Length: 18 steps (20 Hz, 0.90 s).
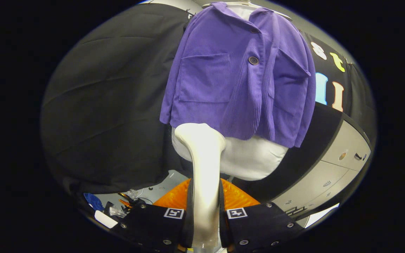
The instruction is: Iron the clothes twice with a garment steamer, once on the left side and once on the right side.
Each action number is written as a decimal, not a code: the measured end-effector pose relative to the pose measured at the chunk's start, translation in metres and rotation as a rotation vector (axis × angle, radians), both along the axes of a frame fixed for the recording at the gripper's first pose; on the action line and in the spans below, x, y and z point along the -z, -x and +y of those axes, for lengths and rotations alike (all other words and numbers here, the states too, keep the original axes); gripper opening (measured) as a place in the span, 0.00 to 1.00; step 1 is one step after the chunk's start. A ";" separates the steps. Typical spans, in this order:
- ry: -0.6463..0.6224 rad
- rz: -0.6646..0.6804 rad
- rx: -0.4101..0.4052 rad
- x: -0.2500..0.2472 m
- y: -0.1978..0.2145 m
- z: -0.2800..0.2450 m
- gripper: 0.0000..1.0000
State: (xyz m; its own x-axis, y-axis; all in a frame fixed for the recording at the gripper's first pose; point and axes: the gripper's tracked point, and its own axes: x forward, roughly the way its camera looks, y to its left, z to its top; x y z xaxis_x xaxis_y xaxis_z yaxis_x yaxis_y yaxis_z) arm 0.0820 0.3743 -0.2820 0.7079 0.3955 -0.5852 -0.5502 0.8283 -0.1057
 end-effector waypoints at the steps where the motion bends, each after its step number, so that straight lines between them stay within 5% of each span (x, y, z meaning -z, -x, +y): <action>1: 0.003 0.007 0.006 -0.002 0.004 -0.008 0.30; 18: -0.160 -0.175 0.324 -0.156 0.038 -0.292 0.29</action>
